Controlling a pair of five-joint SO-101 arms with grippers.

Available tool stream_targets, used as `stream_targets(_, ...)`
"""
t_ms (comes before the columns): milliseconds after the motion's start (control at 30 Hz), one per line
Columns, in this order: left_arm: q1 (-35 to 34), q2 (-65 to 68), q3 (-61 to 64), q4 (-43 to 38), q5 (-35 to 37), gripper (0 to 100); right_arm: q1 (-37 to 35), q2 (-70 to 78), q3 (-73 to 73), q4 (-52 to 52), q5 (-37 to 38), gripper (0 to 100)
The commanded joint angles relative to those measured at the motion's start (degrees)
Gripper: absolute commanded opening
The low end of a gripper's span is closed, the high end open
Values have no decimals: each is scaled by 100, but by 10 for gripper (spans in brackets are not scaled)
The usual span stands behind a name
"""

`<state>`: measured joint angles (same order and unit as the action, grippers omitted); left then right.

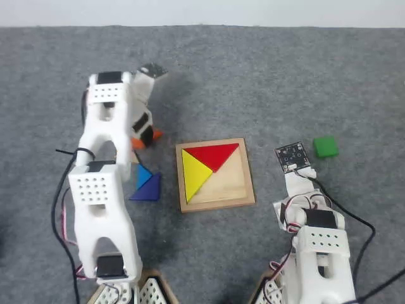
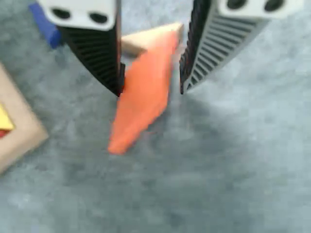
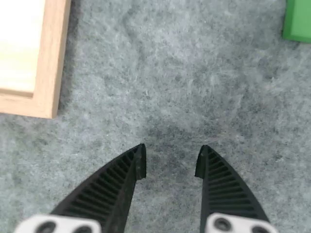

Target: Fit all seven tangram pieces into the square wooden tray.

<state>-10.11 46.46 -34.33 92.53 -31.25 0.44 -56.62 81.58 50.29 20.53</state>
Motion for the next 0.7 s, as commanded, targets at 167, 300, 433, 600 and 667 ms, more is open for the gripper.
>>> stream_targets(167, 88, 53, -497, 422, 70, 178, -31, -154, -44, -110, 53, 192)
stream_targets(300, 88, 299, -497, 141, 237, 182, -31, -154, -44, -110, 53, 192)
stream_targets(433, 35, 457, -497, -105, 273, 245, -31, -154, -44, -110, 53, 192)
stream_targets(600, 18, 580, -497, -185, 35, 242, -31, -154, -44, -110, 53, 192)
stream_targets(667, 9, 642, -497, -185, 35, 242, -31, -154, -44, -110, 53, 192)
